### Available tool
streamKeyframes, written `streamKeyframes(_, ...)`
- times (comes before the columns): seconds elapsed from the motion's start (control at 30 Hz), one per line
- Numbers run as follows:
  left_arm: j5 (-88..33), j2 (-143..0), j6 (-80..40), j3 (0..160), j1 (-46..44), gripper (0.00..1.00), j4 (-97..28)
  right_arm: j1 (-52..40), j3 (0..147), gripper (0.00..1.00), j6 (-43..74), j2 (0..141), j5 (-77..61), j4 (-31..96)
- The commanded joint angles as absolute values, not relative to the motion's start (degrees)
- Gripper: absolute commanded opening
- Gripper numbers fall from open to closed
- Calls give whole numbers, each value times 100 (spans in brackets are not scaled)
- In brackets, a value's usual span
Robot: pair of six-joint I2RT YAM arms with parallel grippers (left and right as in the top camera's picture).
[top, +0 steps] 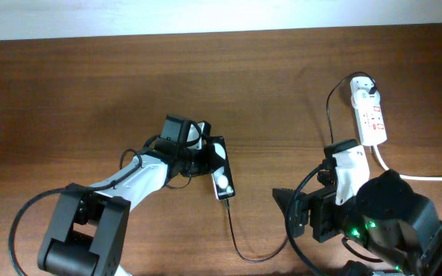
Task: Plug charger to phone and switch on socket
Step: 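Lower the connected phone onto the table with the left gripper and release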
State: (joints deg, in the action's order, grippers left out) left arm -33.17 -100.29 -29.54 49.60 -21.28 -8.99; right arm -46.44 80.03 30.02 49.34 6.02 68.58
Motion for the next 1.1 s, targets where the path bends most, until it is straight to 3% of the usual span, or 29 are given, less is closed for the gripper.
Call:
streamKeyframes(0.0, -3295, -10040, -2812, 4998, -2112, 0, -867, -4611, 8068, 99, 3030, 4939, 670, 6847)
streamKeyframes(0.33, -2714, -10165, -2600, 4995, -2139, 0, -816, -4611, 8068, 99, 3033, 4939, 672, 6847)
streamKeyframes(0.67, -3262, -11100, -2392, 4998, -2132, 4, 110, -4611, 8068, 99, 3033, 4939, 670, 6847)
streamKeyframes(0.77, -3284, -11100, -2880, 4998, -2132, 18, 172, -4611, 8068, 99, 3033, 4939, 672, 6847)
streamKeyframes(0.83, -3282, -11100, -2910, 4998, -2132, 35, 222, -4611, 8068, 99, 3030, 4939, 672, 6847)
streamKeyframes(0.93, -3330, -11100, -2910, 4998, -2132, 68, 274, -4611, 8068, 99, 3030, 4939, 670, 6847)
streamKeyframes(1.0, -3378, -11100, -2906, 5046, -2064, 81, 296, -4611, 8068, 99, 3033, 4939, 670, 6847)
streamKeyframes(1.03, -3468, -11100, -2904, 5076, -2014, 82, 296, -4611, 8068, 99, 3033, 4939, 672, 6847)
streamKeyframes(1.07, -3682, -11100, -2904, 5118, -1896, 95, 296, -4611, 8068, 99, 3033, 4939, 670, 6847)
